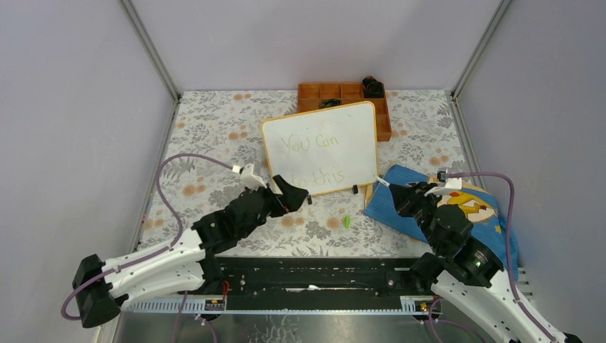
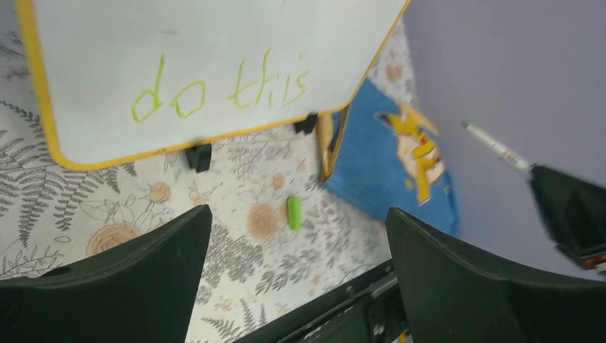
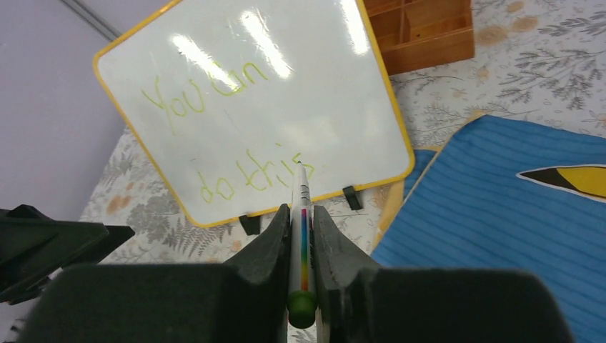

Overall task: Write a sentence on the whiteboard
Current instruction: Close the whiteboard marker at the center of the board.

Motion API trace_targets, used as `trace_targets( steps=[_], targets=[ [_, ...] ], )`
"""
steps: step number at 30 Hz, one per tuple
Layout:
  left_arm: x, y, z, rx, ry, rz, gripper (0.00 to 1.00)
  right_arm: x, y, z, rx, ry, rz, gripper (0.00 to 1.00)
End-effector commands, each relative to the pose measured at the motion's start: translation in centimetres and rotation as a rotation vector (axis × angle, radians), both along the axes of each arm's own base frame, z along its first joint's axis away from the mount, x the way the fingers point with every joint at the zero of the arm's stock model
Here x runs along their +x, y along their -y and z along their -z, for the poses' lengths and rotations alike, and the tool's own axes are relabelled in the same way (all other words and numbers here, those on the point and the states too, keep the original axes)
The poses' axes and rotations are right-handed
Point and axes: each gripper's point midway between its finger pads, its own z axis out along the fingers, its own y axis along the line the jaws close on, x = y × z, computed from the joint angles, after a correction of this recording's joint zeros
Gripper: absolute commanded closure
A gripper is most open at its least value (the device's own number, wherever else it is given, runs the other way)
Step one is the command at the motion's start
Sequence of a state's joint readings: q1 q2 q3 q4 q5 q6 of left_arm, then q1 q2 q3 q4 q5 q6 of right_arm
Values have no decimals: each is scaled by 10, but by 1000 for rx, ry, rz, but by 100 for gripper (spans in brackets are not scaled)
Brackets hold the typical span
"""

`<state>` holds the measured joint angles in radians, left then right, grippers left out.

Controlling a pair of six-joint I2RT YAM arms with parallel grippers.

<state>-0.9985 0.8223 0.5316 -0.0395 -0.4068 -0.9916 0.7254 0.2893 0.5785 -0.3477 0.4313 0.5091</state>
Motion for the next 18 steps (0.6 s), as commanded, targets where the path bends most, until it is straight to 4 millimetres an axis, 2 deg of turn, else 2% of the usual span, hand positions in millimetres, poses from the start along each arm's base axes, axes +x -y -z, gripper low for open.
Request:
trace_targets(
  steps=[1,4,5,9,12,18],
  targets=[
    [-9,24,24,191,-64,158,1,5,17,6,-56,3,81,100],
    [-18,59,47,409,-161,276,1,7,25,12,-90,-33,132,100],
    [-18,74,45,459,-154,292,1,7,27,12,-96,-40,141,100],
    [-24,105,75,666,-202,333,1,7,36,13,-99,-48,185,100],
    [-24,123,90,720,-238,362,2,4,42,9,-83,-34,206,100],
    [-21,148,110,756,-262,410,10,0,50,3,-64,-15,232,100]
  ],
)
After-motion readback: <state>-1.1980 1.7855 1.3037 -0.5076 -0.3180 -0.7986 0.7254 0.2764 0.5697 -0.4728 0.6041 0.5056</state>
